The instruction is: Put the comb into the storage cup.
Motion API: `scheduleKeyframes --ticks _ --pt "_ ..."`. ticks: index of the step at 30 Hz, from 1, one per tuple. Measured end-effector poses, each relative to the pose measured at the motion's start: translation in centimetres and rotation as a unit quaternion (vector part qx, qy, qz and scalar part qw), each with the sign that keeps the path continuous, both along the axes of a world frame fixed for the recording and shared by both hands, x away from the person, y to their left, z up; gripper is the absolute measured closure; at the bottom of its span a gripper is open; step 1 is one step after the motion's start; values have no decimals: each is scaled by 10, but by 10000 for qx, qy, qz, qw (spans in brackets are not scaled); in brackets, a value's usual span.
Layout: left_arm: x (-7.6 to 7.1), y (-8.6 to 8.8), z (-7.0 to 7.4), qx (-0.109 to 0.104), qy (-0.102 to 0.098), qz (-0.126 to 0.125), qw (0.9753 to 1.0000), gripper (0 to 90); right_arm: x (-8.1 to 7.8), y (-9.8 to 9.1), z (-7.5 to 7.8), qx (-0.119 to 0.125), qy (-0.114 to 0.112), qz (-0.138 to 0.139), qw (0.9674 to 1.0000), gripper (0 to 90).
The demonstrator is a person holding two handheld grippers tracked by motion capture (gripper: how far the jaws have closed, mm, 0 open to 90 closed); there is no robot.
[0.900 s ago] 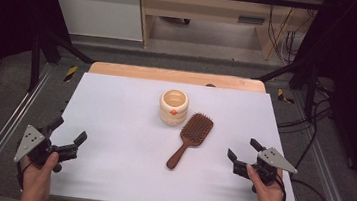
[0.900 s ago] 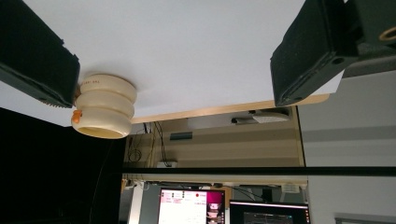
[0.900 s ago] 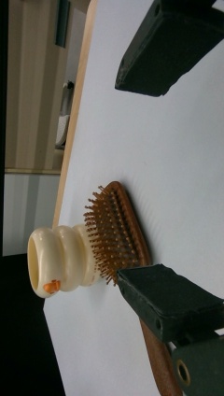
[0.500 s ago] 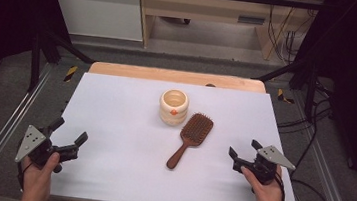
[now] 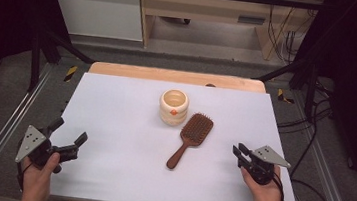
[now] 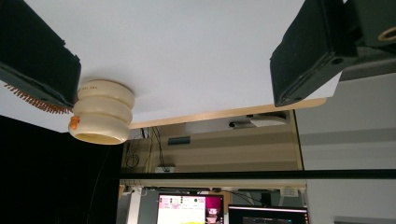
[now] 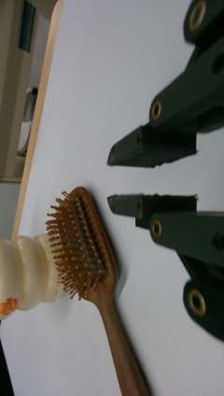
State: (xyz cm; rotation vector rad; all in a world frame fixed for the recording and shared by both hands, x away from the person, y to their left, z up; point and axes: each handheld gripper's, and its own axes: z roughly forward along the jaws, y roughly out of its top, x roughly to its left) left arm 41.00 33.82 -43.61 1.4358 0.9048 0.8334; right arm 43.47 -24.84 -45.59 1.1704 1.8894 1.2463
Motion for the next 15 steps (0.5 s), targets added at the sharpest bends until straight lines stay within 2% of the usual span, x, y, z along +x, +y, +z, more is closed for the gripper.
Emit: scheduleKeyframes --ticks 5,11,15 --pt "-1 0 0 47 -3 47 10000 21 3 11 5 -271 169 123 9994 892" --pt "0 1 -1 56 9 58 10000 23 15 24 13 -454 407 246 9978 900" --pt "-1 1 -1 48 9 68 10000 23 26 33 22 -595 439 317 9968 900"
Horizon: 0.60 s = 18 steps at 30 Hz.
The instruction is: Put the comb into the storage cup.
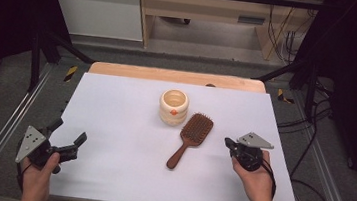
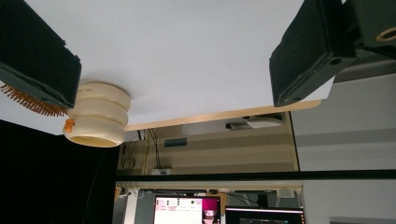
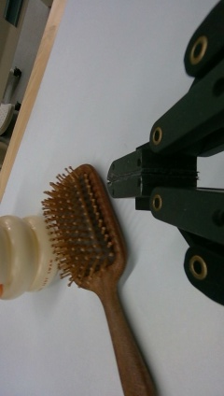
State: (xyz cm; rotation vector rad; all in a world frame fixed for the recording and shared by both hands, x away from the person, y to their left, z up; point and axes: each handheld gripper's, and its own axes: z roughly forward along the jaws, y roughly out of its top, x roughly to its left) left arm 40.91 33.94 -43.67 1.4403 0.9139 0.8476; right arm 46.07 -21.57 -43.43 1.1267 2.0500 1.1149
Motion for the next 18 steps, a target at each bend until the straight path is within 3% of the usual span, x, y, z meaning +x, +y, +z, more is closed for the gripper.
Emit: scheduleKeyframes --ticks 9,18 --pt "0 0 0 -15 16 2 10000 23 32 15 34 -222 53 128 9997 900" --pt "0 1 -1 -46 31 20 10000 23 69 27 52 -344 105 217 9991 900"
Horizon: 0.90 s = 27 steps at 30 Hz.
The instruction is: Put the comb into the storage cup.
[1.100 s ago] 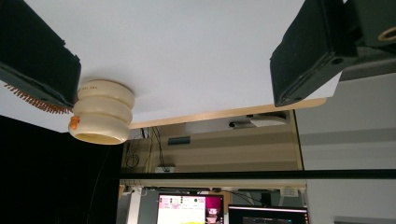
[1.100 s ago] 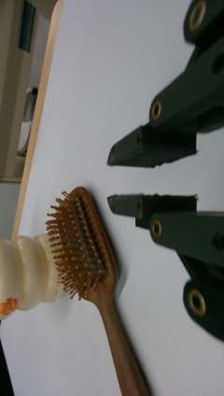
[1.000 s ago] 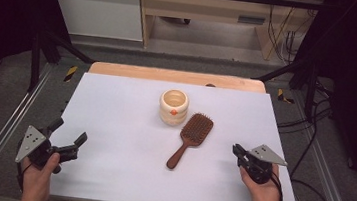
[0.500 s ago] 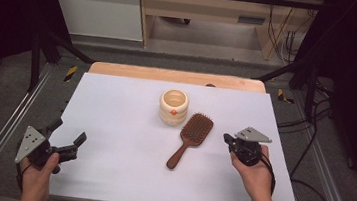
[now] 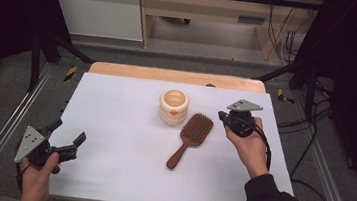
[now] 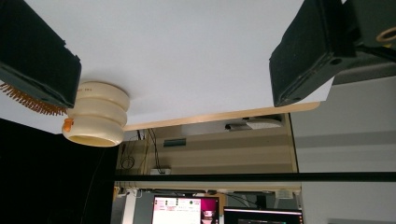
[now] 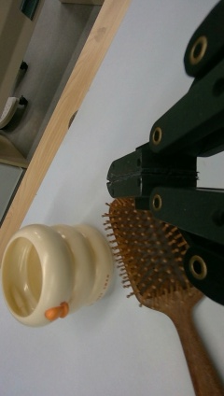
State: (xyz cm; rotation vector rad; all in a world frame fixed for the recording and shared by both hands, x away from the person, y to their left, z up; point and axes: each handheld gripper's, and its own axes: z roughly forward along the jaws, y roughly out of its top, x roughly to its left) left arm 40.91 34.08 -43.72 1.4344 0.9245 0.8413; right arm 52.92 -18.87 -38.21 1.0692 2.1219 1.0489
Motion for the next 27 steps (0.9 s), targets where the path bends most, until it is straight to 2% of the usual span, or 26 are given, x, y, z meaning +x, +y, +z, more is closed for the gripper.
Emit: scheduleKeyframes --ticks 7,15,27 --pt "0 0 0 -15 13 11 10000 23 28 9 -4 -22 165 -23 9999 900" --pt "1 1 0 -27 19 21 10000 24 56 17 -27 15 386 -89 9992 900" --pt "1 1 -1 -42 40 28 10000 25 77 29 -59 -171 627 -137 9978 900"
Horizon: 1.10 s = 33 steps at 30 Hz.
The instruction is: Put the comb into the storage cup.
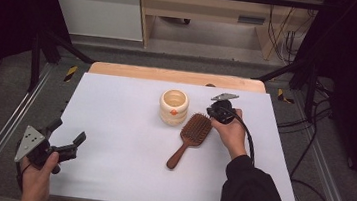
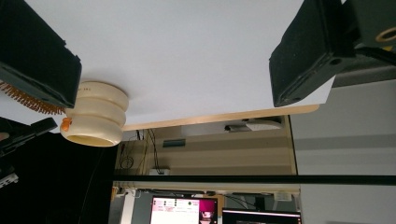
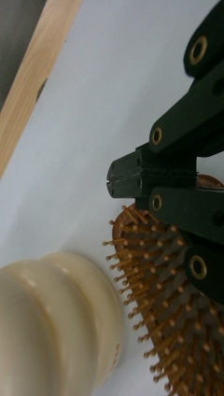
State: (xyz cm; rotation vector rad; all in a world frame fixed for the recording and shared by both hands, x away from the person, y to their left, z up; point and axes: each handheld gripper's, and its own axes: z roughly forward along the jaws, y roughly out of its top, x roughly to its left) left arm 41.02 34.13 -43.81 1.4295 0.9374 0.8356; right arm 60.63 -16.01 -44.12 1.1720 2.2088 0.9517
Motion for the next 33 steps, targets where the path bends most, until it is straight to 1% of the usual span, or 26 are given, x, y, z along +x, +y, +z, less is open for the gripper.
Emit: scheduleKeyframes --ticks 3,6,9,10,12,14,16,18,19,23,24,28,33 --pt "0 0 0 5 0 -2 10000 25 3 2 -8 -103 72 -10 9999 900" --pt "0 0 0 -1 0 -1 10000 25 4 5 -13 -117 150 67 9998 900" --pt "0 0 0 1 5 -3 10000 25 1 7 -12 -195 114 77 9997 900" --pt "0 0 0 2 8 -5 10000 25 1 7 -12 -199 129 93 9997 900" --pt "0 0 0 6 7 -4 10000 25 -2 8 -12 -284 155 133 9994 900" --pt "0 0 0 19 10 -11 10000 25 -6 9 -12 -293 249 217 9990 900" --pt "0 -1 0 31 16 -6 10000 25 -10 12 -12 -373 254 300 9985 900" --pt "0 -1 0 31 16 -6 10000 26 -12 13 -12 -399 282 287 9984 900" --pt "-1 -1 0 32 19 1 10000 25 -17 17 -11 -448 316 295 9981 900" --pt "0 -1 -1 21 27 16 10000 26 -26 20 -11 -340 366 272 9984 900" --pt "0 -1 -1 22 32 18 10000 26 -28 21 -12 -275 393 244 9986 900" --pt "-1 0 0 15 29 43 10000 26 -37 25 -12 -159 446 153 9988 900" --pt "0 2 0 -1 50 83 10000 27 -50 35 -11 -72 554 130 9984 900"
